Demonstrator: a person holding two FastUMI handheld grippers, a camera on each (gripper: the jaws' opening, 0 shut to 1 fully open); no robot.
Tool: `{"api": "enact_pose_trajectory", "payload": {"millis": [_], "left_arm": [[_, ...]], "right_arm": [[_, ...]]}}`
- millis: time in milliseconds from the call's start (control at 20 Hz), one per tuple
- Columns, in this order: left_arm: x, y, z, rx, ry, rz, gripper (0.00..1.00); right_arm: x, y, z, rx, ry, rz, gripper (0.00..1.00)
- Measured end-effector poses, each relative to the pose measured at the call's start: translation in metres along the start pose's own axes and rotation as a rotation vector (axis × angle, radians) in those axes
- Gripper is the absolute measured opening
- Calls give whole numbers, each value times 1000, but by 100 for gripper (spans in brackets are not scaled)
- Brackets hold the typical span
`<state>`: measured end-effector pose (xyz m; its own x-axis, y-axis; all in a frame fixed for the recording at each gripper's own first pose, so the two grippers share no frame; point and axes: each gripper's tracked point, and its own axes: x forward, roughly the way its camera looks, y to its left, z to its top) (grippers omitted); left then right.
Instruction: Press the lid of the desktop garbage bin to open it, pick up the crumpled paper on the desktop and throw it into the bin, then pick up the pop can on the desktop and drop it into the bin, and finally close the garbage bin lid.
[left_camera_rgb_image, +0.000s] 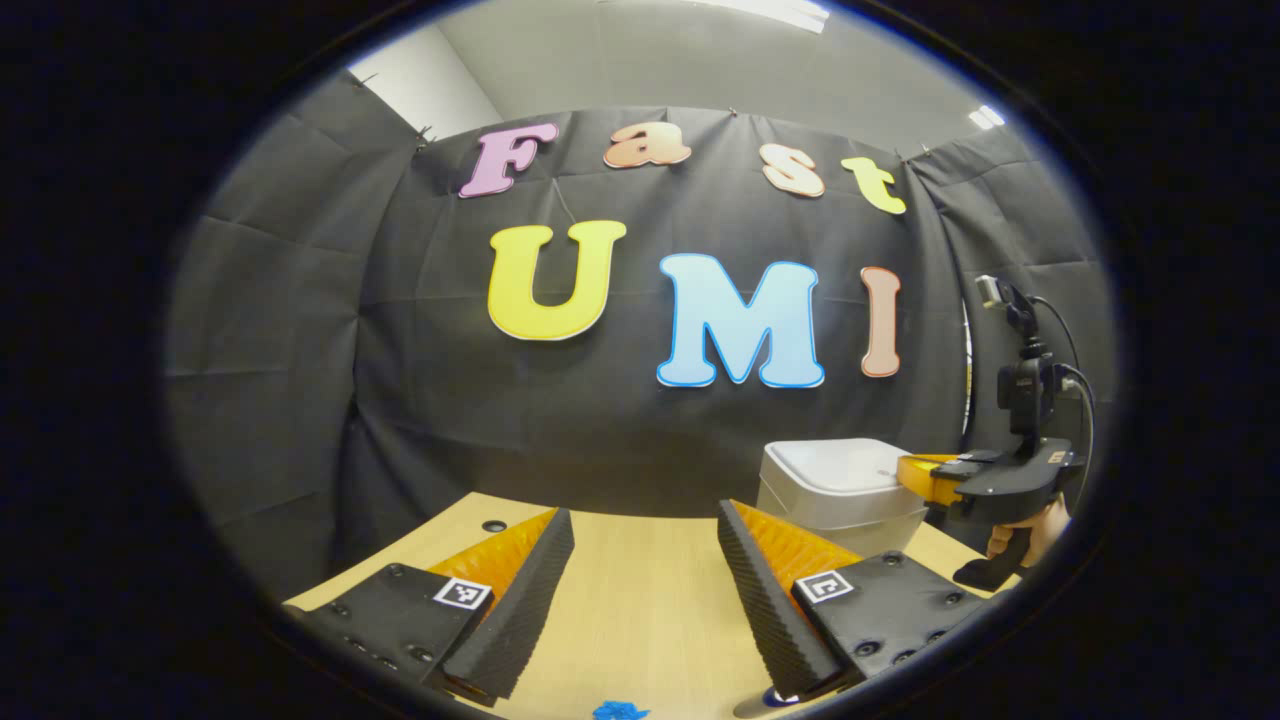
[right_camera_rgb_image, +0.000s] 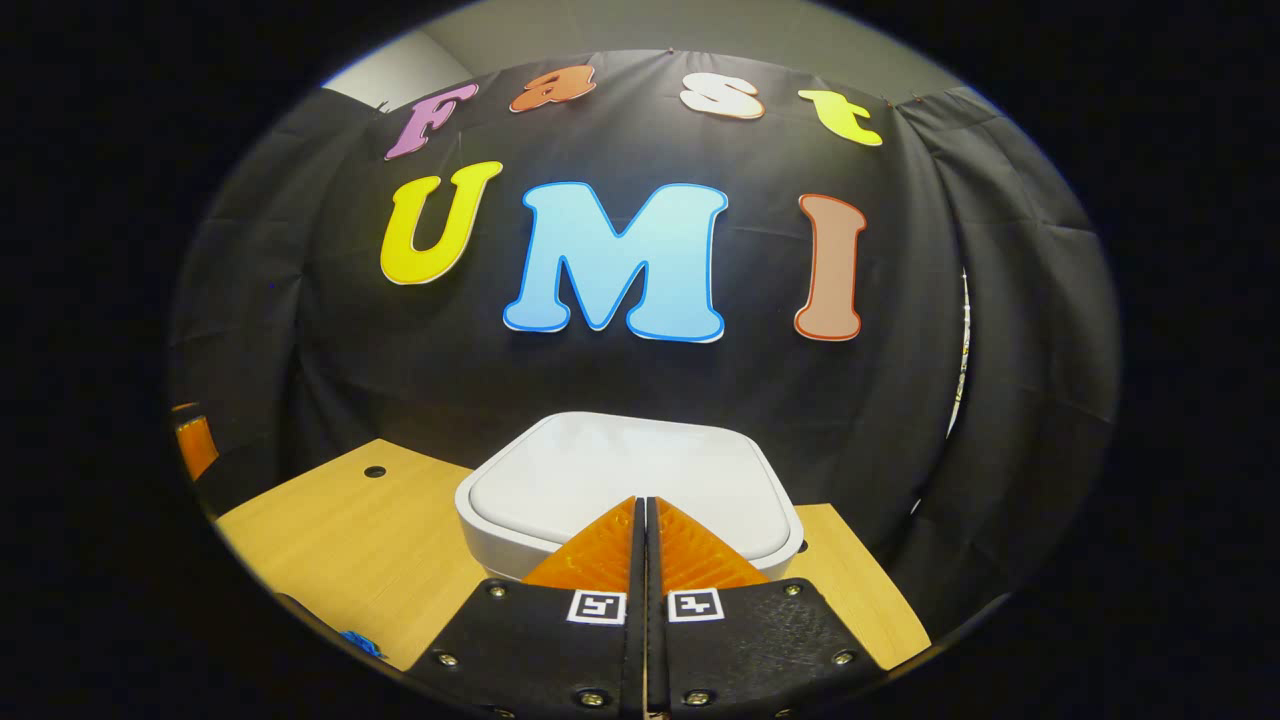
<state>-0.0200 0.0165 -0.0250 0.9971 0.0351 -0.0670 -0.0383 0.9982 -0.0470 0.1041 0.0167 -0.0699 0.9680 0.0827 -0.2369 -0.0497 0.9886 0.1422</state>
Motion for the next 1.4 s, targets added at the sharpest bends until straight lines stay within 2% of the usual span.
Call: {"api": "enact_pose_trajectory", "payload": {"millis": [50,250,450,550,750,950,1100,1400], "left_arm": [[-2,-2,1,0,-1,-6,97],[-7,-7,5,13,-11,-25,95],[-13,-10,6,5,-14,-26,92],[-17,-11,5,5,-13,-22,95],[-25,-10,6,14,-16,1,95],[-31,-15,1,12,-14,22,93],[-35,-19,-5,14,-13,43,95],[-48,-7,-25,5,-5,105,97]], "right_arm": [[-1,0,3,11,1,8,1],[-8,0,29,40,-67,18,1],[-19,-3,52,-15,-136,-1,1],[-23,-3,52,-14,-135,11,1],[-36,-5,57,-4,-156,23,1],[-56,-10,58,-44,-182,27,1],[-75,-15,61,-78,-213,31,1],[-118,-5,63,-116,-259,82,1]]}}
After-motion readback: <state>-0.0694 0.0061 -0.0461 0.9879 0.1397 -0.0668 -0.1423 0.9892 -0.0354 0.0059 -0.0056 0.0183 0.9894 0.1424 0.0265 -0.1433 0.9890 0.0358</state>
